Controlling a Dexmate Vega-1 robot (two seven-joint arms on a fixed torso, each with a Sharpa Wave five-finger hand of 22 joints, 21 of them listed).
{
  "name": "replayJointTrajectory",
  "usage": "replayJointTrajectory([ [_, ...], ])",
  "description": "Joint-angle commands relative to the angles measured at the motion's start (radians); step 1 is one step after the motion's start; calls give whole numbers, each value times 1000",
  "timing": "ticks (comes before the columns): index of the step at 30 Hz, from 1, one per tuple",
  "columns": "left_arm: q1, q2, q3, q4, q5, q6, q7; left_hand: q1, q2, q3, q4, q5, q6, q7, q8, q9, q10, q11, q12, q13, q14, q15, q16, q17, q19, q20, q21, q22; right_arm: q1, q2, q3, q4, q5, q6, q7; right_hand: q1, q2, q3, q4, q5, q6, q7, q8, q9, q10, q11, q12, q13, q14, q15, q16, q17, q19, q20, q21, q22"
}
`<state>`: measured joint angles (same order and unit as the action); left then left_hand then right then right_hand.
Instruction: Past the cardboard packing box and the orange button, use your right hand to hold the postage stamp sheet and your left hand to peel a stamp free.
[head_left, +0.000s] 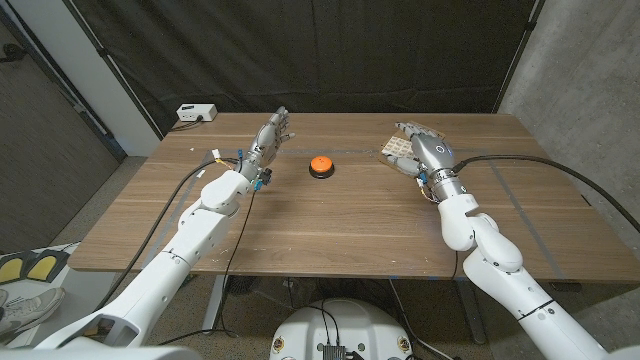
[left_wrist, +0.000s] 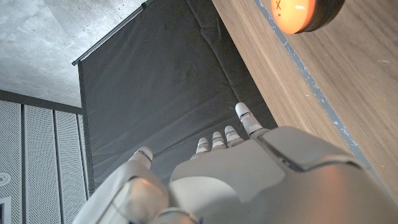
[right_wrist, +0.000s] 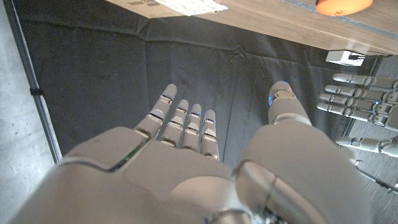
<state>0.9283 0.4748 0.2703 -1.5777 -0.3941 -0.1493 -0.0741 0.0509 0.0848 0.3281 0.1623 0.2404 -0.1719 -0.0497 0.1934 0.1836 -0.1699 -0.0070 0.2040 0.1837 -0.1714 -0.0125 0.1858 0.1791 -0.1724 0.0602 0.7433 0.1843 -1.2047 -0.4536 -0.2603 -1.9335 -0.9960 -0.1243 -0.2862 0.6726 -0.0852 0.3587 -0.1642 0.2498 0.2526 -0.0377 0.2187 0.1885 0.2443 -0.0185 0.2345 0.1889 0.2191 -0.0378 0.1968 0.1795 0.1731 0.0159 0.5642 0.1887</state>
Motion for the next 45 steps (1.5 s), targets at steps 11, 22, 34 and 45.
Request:
replayJointTrajectory([
  [11, 18, -2, -14, -14, -4, 13, 23, -4, 34, -2, -1, 6, -95, -8, 5, 3, -84, 1, 5, 3, -103, 11, 7, 4, -147, 5, -4, 4, 101, 177, -39, 264, -218, -2, -170, 6, -4, -10, 15, 18, 26, -10, 5, 4, 22, -11, 8, 3, 9, -19, 4, 9, 18, -18, 9, 4],
  [22, -6, -3, -8, 3, -4, 17, 12, -3, 34, -3, -1, 6, -96, -8, 3, 3, -84, 2, 4, 3, -103, 10, 6, 4, -146, 5, -5, 4, 154, 226, -48, 369, -235, -32, -177, -27, -22, -38, 33, 22, 14, -3, -5, 4, 13, -3, 2, 3, 2, -12, 0, 13, 15, -11, 7, 4],
  [34, -32, -4, -2, 30, -7, 23, -2, -3, 34, -3, -1, 7, -95, -7, 3, 3, -83, 2, 4, 3, -103, 11, 6, 4, -146, 6, -7, 4, 223, 260, -58, 486, -235, -70, -154, -26, -23, -50, 35, 35, -19, 7, -20, 4, -12, 13, -9, 4, -19, -2, -7, 14, 6, -11, 1, 5],
  [45, -49, 0, 0, 43, -10, 19, -19, -3, 34, -4, -2, 7, -96, -6, 2, 3, -83, 3, 4, 3, -102, 10, 6, 4, -146, 6, -9, 4, 273, 289, -63, 576, -226, -102, -226, 17, -8, -42, 22, 52, 5, 8, -11, 5, 8, 12, -3, 4, -5, -8, -2, 11, 28, -26, 7, 5],
])
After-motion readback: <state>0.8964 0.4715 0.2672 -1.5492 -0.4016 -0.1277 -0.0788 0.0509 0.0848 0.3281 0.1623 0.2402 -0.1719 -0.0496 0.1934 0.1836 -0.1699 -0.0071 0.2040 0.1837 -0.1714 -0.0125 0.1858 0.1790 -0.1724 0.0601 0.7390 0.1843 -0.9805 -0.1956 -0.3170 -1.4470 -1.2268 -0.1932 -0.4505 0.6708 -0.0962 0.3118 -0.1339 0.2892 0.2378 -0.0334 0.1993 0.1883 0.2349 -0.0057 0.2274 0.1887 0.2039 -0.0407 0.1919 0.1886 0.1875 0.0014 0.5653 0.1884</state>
